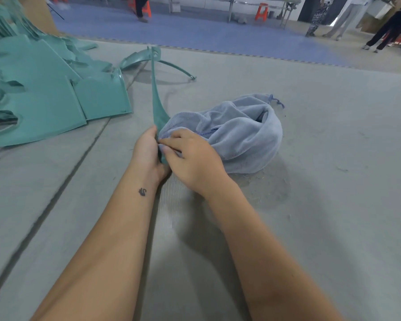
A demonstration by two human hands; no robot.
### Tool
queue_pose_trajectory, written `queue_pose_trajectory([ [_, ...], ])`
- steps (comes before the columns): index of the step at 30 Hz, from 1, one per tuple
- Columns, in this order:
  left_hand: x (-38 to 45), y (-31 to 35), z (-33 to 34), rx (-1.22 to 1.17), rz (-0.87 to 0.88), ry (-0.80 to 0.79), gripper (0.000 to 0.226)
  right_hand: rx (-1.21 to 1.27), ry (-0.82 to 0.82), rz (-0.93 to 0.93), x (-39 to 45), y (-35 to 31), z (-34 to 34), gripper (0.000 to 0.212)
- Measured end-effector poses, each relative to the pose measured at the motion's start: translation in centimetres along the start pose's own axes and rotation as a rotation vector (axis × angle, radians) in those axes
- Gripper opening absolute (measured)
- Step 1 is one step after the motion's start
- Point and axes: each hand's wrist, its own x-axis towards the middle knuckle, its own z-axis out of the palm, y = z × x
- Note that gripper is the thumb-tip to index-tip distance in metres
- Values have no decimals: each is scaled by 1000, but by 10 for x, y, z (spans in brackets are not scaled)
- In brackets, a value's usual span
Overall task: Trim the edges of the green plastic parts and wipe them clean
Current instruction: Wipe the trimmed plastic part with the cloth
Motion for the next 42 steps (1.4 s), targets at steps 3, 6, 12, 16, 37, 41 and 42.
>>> queue_pose_trajectory([
  [3,3,-1,-1,55,13,83,34,24,-63,97,2,1,-3,30],
  [6,4,-3,1,51,49,103,34,-52,-84,188,4,9,-6,37],
  [12,5,-8,0,322,192,140,23,-304,-6,329,6,31,-12,42],
  [16,2,-6,1,337,166,128,22,-271,51,256,1,40,-19,25],
  [37,-3,-8,2,327,190,98,28,-54,80,322,3,25,-11,33],
  [41,-1,-10,-2,341,209,96,27,-190,193,323,0,33,-14,21],
  [42,-1,-10,-1,344,206,93,27,-234,206,310,0,35,-15,15],
])
